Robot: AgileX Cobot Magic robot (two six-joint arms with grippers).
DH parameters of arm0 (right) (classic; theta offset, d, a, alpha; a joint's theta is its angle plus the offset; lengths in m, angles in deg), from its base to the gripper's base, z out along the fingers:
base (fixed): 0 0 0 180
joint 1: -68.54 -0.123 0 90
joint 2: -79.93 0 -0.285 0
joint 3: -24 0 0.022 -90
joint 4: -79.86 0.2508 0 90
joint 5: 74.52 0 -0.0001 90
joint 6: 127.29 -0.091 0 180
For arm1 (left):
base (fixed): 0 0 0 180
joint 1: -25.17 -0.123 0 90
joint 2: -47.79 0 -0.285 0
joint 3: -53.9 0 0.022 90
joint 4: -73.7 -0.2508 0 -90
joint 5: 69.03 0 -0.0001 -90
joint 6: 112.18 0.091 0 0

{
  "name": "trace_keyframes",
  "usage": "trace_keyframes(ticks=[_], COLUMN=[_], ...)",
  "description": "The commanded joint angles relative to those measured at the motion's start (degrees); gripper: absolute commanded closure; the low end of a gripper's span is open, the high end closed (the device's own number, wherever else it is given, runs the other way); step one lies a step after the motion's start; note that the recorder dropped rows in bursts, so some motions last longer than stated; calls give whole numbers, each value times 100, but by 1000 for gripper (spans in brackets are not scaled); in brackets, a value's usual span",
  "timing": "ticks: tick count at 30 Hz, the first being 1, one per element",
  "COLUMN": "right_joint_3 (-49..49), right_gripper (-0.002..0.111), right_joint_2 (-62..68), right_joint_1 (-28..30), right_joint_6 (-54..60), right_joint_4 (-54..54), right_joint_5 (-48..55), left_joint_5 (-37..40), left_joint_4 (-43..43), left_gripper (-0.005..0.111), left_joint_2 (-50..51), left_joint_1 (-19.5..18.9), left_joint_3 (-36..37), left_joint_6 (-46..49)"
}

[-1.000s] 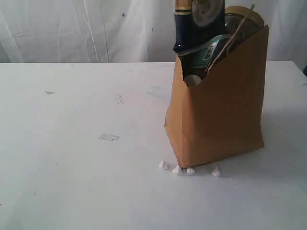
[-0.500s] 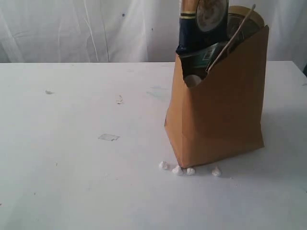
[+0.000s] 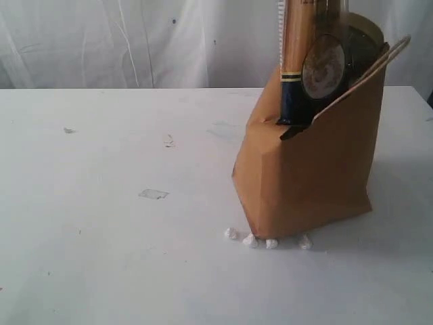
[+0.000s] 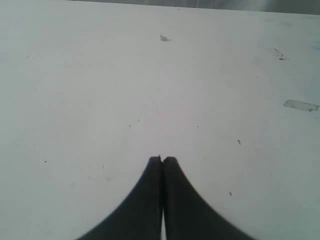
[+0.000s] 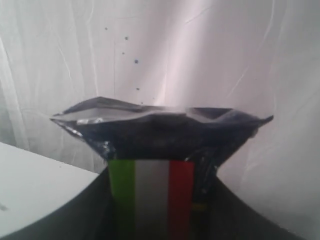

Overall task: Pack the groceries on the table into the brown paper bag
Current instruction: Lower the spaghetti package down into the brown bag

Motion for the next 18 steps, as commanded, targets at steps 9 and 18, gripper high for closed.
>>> trace_keyframes(ticks=[9,18], right_joint_3=[-75,-75], right_gripper=[108,108], right_joint_2=[-129,-215], right_joint_1=[13,13], right_joint_6=[828,799], right_joint_4=[-439,-419], right_joint_5=[-412,-501], left_joint_5=[-19,-19], left_joint_4=[11,11], left_gripper=[107,107], left_joint_2=[-27,-27], left_joint_1=[-15,-15], left_joint_3=[4,4], left_joint_6=[-26,-26])
